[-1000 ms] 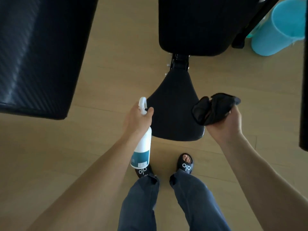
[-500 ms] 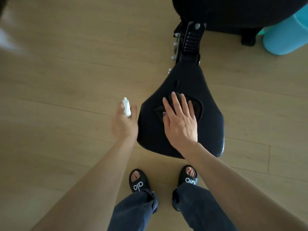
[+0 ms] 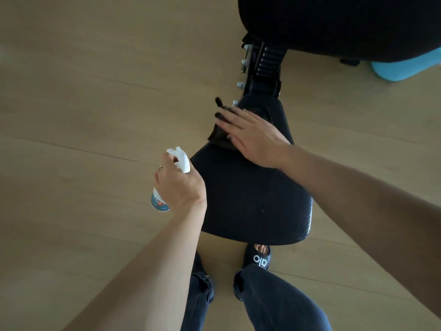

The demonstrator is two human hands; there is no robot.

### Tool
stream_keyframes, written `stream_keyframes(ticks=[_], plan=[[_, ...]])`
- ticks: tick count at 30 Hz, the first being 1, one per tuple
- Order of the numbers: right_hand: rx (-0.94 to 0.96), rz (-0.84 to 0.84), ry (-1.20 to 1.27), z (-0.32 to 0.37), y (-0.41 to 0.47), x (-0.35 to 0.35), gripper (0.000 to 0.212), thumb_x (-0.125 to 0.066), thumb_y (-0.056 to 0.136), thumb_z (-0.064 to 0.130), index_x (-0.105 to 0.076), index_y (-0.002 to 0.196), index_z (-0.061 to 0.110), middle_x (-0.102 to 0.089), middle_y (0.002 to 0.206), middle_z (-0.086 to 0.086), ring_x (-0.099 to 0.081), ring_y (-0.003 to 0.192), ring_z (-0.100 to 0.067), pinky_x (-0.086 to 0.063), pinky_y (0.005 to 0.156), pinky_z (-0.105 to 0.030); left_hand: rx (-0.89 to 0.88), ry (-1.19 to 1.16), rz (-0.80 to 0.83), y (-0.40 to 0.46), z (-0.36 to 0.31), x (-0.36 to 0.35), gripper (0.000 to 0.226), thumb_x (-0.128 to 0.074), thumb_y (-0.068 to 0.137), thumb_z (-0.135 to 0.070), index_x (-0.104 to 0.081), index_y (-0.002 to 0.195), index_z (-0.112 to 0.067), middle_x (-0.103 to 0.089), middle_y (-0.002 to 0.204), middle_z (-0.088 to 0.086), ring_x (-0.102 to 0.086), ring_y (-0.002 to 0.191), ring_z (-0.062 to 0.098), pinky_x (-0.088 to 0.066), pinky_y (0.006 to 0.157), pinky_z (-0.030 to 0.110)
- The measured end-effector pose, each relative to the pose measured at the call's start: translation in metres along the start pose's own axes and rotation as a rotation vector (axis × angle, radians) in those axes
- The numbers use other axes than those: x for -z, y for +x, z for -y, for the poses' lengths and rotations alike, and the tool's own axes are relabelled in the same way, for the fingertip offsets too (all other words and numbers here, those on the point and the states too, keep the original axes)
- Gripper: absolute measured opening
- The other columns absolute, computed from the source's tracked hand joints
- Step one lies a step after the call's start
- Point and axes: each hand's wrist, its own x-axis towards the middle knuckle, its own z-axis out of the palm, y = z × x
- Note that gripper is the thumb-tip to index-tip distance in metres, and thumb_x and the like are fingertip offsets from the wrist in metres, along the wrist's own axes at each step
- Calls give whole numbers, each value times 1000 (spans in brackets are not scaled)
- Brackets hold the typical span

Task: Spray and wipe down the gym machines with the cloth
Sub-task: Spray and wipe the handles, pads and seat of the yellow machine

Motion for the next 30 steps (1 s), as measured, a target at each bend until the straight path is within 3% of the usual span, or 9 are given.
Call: stream_keyframes(ticks=[2, 5, 7, 9, 12, 17, 21, 27, 30], plan=[[-141, -46, 40, -7, 21, 5, 53, -23, 110, 35, -19, 162, 23, -10, 170, 2, -2, 157, -17, -6, 129, -39, -6, 19, -2, 0, 0, -1, 19, -57, 100, -28, -59, 107, -10, -67, 92, 10, -61, 100, 36, -53, 87, 59], [-315, -184, 146, 22, 24, -4, 52, -28, 108, 30, -30, 159, 17, -15, 170, 2, -4, 157, -18, -4, 128, -38, 12, 54, 20, 1, -2, -1, 20, -55, 102, -28, -60, 113, -12, -62, 91, 3, -61, 104, 35, -52, 91, 59], [-309, -245, 234, 49, 1, -17, 52, -35, 106, 24, -37, 157, 15, -20, 169, 1, -7, 157, -19, -5, 128, -40, 10, 50, 27, -1, -5, 2, 36, -41, 101, -43, -60, 116, -15, -58, 90, -4, -60, 107, 32, -52, 93, 58], [-240, -250, 294, 72, -31, -27, 53, -39, 104, 19, -38, 156, 15, -22, 168, 1, -9, 157, -20, -7, 128, -41, 2, 11, 10, -4, -10, 6, 68, -20, 89, -64, -60, 118, -18, -56, 89, -6, -58, 106, 29, -51, 92, 53], [-178, -154, 348, 91, -68, -30, 53, -39, 106, 23, -34, 158, 20, -18, 169, 4, -1, 157, -13, 3, 127, -32, -13, -26, -4, -6, -10, 7, 86, -7, 82, -72, -61, 118, -16, -59, 89, -3, -59, 101, 30, -51, 91, 52], [18, 0, 132, 52, -56, -15, 54, -23, 109, 42, -18, 162, 31, -7, 170, 8, 4, 157, -12, 0, 128, -37, 2, 16, 6, -2, -9, 5, 84, -8, 79, -70, -61, 116, -16, -58, 88, -5, -62, 103, 33, -50, 96, 55], [98, 28, 2, 13, -26, -6, 52, -17, 108, 49, -19, 159, 42, -6, 171, 7, 3, 157, -14, -1, 128, -38, 4, 45, 16, 3, -4, 0, 73, -13, 79, -66, -57, 107, -16, -59, 83, -3, -62, 96, 34, -53, 91, 56], [-266, -105, 121, 10, 20, 7, 52, -18, 108, 48, -30, 158, 37, -6, 171, 3, 0, 157, -16, -3, 128, -39, -20, 39, 39, 8, 6, -5, 64, -17, 80, -65, -55, 105, -20, -59, 83, -3, -63, 90, 33, -54, 91, 58], [-399, -191, 180, 22, 28, 4, 51, -21, 109, 44, -38, 155, 33, -9, 171, 3, -1, 157, -14, 0, 128, -35, -44, 44, 40, 7, 5, -5, 50, -29, 87, -51, -58, 107, -14, -62, 85, 1, -64, 92, 36, -52, 93, 58]])
